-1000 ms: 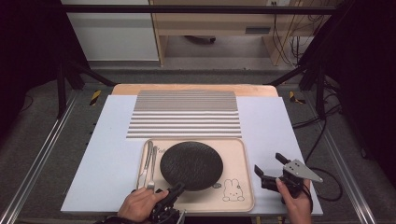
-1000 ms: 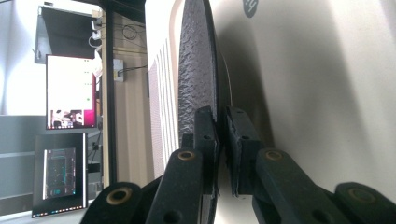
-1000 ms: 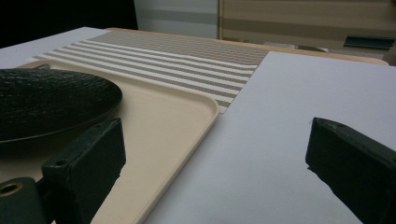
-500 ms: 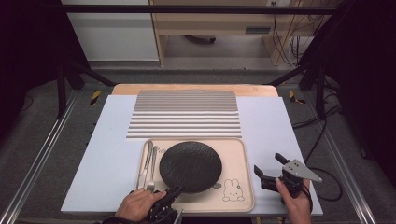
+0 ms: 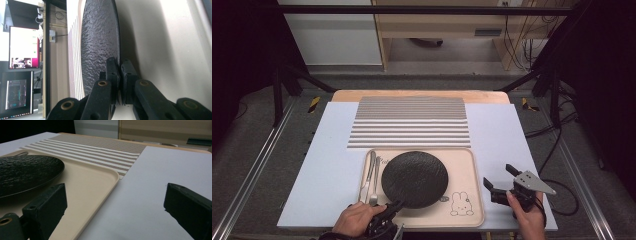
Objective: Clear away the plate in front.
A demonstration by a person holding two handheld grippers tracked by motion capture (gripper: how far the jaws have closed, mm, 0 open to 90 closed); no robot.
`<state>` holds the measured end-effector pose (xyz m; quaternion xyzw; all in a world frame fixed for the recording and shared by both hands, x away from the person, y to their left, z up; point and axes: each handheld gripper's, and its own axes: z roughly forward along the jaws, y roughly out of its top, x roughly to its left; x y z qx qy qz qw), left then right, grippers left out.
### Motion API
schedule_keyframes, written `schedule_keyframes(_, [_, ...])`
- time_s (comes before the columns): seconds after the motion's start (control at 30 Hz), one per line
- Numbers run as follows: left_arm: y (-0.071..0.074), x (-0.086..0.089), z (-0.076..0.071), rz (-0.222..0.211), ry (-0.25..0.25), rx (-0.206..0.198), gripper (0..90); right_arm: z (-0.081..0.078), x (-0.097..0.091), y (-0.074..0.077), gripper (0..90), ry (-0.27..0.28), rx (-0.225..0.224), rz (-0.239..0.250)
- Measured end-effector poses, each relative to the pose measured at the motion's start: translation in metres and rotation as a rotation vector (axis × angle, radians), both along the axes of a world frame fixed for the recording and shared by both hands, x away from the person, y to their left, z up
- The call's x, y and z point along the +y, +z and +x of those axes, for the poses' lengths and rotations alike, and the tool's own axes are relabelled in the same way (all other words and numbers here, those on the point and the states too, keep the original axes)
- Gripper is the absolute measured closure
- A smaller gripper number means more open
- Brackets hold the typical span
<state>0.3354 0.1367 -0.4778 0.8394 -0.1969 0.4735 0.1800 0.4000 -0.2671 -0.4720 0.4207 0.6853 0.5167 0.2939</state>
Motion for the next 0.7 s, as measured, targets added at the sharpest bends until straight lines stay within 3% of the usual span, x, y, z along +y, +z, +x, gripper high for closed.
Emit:
schedule_keyframes(0.4, [0.0022, 0.0054, 0.0038, -0.014, 0.023, 0.046, 85.2, 0.0005, 0.0015, -0.0006, 5.0, 0.009, 0.008, -0.007])
schedule_keyframes(0.7, [-0.0004, 0.0076, 0.0040, -0.006, 0.034, 0.050, 84.3, 0.0008, 0.0023, -0.0009, 4.9, 0.014, 0.011, -0.007])
